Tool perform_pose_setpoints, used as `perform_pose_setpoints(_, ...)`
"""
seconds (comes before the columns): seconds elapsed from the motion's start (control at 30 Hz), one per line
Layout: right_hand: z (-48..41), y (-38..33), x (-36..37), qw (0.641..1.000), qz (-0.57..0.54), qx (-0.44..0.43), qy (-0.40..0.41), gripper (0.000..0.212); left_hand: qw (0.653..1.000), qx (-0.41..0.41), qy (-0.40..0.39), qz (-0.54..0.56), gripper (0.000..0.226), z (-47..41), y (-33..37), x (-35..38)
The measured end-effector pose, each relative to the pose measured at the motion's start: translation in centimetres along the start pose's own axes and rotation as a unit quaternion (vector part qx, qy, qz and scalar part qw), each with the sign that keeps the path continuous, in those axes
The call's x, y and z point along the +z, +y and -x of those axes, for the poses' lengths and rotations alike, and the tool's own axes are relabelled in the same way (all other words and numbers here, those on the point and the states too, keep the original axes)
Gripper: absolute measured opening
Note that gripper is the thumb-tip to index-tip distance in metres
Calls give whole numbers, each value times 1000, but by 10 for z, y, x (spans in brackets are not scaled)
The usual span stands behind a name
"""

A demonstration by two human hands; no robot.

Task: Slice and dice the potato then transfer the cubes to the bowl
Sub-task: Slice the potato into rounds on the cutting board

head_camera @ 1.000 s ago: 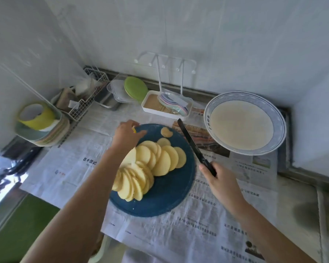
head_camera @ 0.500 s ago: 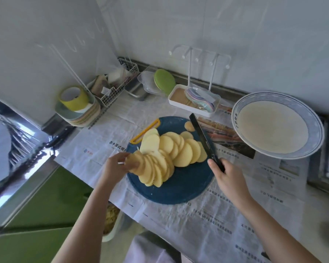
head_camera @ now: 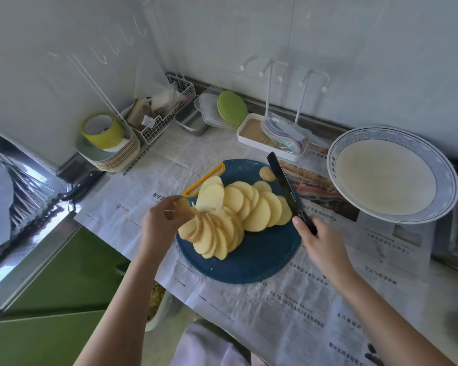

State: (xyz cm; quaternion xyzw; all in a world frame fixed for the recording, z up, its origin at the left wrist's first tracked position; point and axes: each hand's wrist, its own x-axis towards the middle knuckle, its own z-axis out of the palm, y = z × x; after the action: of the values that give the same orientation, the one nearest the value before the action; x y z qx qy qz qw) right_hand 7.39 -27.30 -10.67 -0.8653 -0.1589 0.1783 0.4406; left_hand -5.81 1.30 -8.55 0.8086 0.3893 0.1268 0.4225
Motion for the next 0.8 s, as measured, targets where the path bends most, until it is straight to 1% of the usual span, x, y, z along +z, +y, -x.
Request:
perform_pose_setpoints(0.07,-2,0,-3,1000,-6,5,11,40,999,35,-24,2,36,-10,25,10)
perform_pose_setpoints(0.17,-7,4,-10,1000,10,13,25,41,988,106,-108,-11,23,-36,69,47)
perform_pose_setpoints(0.23,-8,9,-12,999,15,26,29,42,979,137,-144,-38,21,-59,95,76)
perform_pose_setpoints(0.33,-10,11,-14,998,11,43,32,40,971,134,-184,-78,20,-91,116,117)
perform_pose_setpoints(0.47,-10,10,-16,998,18,41,42,35,964,106,-207,-126,26,-112,114,144)
perform_pose_setpoints(0.57,-10,12,-16,998,22,40,36,37,966,84,-201,-143,35,-115,104,138)
perform_pose_setpoints(0.7,-13,15,-15,999,29,23,34,42,979,96,-127,-129,38,-100,90,102)
perform_pose_setpoints(0.77,-12,14,-12,999,19,21,26,42,987,69,-93,-115,43,-87,78,76)
perform_pose_setpoints(0.8,-12,14,-10,999,13,22,21,42,989,43,-89,-112,52,-79,69,63)
